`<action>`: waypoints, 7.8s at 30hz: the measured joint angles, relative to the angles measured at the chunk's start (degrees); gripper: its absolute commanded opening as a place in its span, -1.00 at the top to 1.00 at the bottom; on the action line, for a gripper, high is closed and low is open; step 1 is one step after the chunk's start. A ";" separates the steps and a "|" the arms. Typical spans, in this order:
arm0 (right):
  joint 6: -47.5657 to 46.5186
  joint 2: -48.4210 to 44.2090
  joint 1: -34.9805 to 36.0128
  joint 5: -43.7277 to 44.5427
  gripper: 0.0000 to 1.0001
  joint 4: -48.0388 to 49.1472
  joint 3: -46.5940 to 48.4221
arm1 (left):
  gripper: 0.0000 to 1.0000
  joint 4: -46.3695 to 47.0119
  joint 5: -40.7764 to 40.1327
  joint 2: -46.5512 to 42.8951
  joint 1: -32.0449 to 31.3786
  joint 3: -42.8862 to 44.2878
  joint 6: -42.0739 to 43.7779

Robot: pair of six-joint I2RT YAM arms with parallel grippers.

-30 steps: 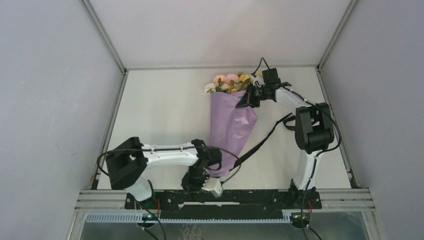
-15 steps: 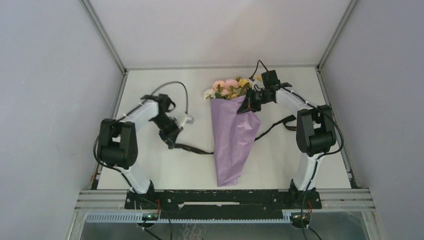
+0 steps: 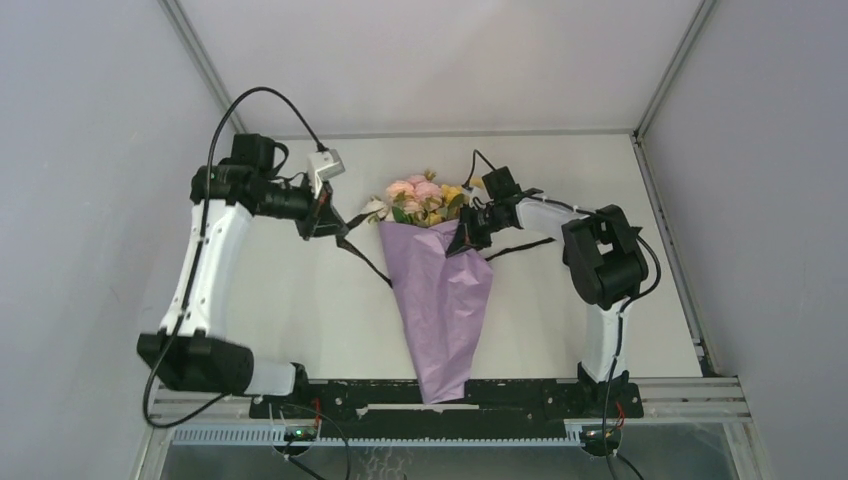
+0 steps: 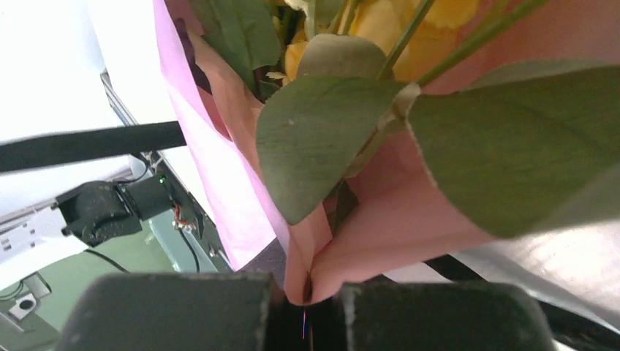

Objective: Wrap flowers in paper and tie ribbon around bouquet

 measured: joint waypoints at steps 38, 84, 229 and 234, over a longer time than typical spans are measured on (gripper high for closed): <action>1.46 -24.57 -22.71 41.62 -0.29 -11.52 -9.20 | 1.00 37.51 -15.63 36.50 -36.35 -9.14 -34.56; -12.09 -41.35 41.44 18.05 1.00 -27.54 -11.26 | 1.00 38.16 -11.10 36.33 -27.56 -5.25 -37.03; 9.16 -22.23 14.12 4.31 0.29 48.41 -40.79 | 1.00 64.59 -46.97 -6.38 -34.45 -41.97 -0.39; 6.49 -29.09 9.07 0.74 0.28 43.65 -39.93 | 1.00 71.28 -49.24 -6.12 -34.77 -45.66 -0.35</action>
